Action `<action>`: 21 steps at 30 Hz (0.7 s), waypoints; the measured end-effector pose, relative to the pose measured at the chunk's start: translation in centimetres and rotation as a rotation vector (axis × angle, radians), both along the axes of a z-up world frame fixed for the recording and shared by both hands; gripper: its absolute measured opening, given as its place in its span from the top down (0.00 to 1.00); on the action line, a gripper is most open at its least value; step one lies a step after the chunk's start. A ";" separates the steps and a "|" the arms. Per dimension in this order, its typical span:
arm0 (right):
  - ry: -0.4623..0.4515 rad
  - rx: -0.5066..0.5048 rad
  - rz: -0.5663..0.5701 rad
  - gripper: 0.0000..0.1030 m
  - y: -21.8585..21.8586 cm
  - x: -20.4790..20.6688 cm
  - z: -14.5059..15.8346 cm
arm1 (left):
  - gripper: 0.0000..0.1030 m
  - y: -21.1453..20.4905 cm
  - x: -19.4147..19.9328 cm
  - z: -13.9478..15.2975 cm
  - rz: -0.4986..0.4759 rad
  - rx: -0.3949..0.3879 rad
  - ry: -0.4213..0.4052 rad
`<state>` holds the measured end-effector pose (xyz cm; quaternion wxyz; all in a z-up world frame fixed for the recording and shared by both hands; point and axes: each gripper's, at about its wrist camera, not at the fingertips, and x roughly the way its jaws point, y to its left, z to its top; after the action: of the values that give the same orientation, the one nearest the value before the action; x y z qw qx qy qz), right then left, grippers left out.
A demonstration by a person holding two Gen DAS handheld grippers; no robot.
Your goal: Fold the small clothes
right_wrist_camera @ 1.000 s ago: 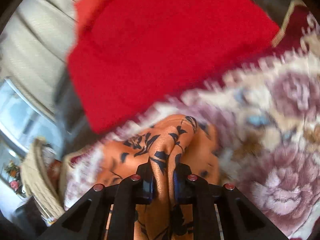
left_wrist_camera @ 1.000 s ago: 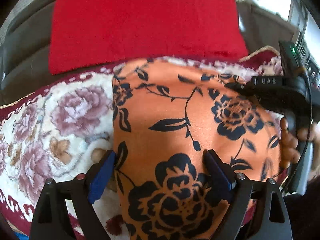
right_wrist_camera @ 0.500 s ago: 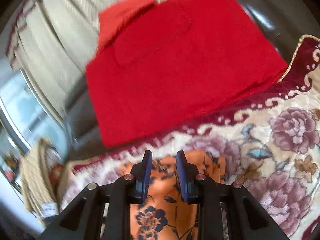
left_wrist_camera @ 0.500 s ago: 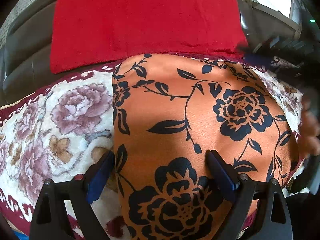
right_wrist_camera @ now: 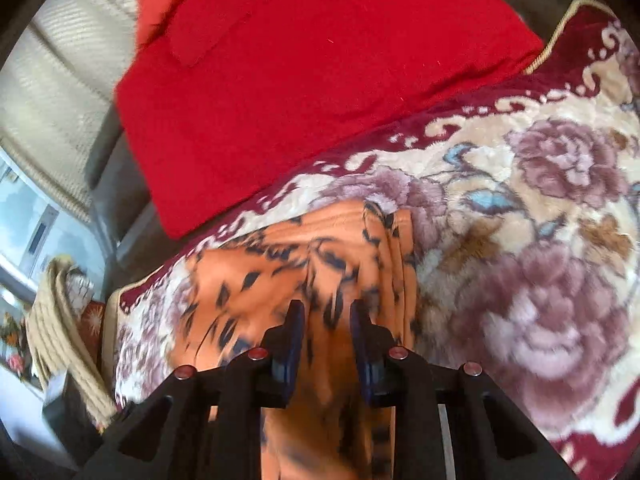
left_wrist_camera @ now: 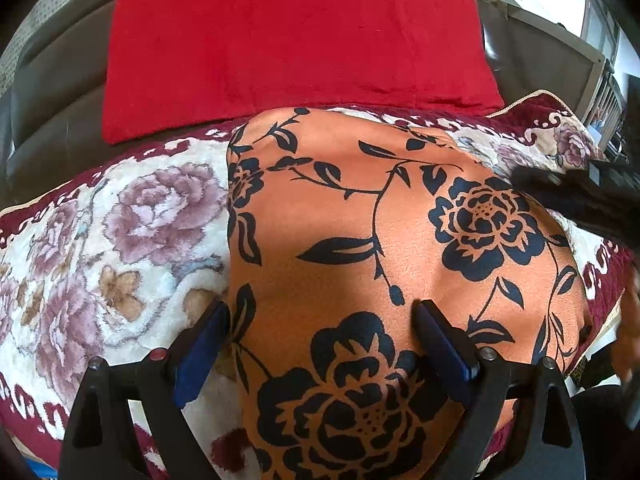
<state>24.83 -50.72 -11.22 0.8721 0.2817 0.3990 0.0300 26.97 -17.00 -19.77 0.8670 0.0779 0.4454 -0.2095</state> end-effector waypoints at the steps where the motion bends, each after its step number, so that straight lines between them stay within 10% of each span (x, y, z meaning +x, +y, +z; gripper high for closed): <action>1: -0.008 -0.023 0.005 0.74 0.5 -0.9 0.5 | 0.08 0.0 -0.1 0.1 0.001 0.002 -0.001; 21: 0.101 -0.038 0.013 0.72 3.0 -8.2 -4.1 | 0.07 2.1 -1.9 -0.7 -0.018 -0.009 0.032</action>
<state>16.67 -47.76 -15.27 0.8557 0.2637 0.4450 0.0137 25.02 -14.91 -20.50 0.8581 0.0745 0.4576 -0.2206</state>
